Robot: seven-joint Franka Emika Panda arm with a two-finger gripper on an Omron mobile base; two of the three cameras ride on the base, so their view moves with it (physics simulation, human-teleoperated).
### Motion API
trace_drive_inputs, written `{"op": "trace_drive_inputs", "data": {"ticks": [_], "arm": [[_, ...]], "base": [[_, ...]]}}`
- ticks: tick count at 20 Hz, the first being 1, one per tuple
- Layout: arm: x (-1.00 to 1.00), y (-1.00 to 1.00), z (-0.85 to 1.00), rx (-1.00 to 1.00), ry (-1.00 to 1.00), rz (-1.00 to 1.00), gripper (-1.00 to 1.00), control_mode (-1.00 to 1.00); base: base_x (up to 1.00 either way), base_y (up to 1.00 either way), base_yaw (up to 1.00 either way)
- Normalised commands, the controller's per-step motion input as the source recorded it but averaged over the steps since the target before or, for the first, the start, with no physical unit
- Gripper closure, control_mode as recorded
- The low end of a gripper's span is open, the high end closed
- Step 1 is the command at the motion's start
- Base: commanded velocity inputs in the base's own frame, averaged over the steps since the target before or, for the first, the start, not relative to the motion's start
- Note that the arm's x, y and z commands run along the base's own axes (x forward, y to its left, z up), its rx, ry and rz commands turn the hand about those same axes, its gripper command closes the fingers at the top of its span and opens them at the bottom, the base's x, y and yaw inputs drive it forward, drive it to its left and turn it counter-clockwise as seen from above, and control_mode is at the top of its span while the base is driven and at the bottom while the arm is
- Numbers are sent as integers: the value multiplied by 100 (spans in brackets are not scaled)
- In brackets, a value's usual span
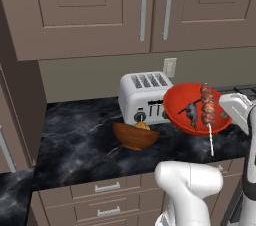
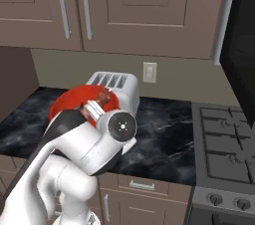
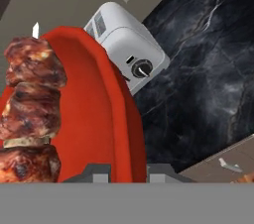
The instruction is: Place the bowl containing the kebab skewer and fish in the microwave. Close the microwave door and press the start button to microwave the meal.
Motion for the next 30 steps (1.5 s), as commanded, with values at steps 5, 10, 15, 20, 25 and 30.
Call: {"op": "trace_drive_inputs", "data": {"ticks": [5,10,15,20,25,30], "arm": [[-48,5,43,4,-3,5,100,-100],[-17,24,14,-4,-1,0,100,-100],[0,2,3,0,0,0,100,-100],[0,0,0,0,0,0,100,100],[0,0,0,0,0,0,100,100],[0,0,0,0,0,0,100,100]], "base": [[0,0,0],[0,0,0],[0,0,0],[-1,0,0],[-34,0,0],[-92,1,0]]}}
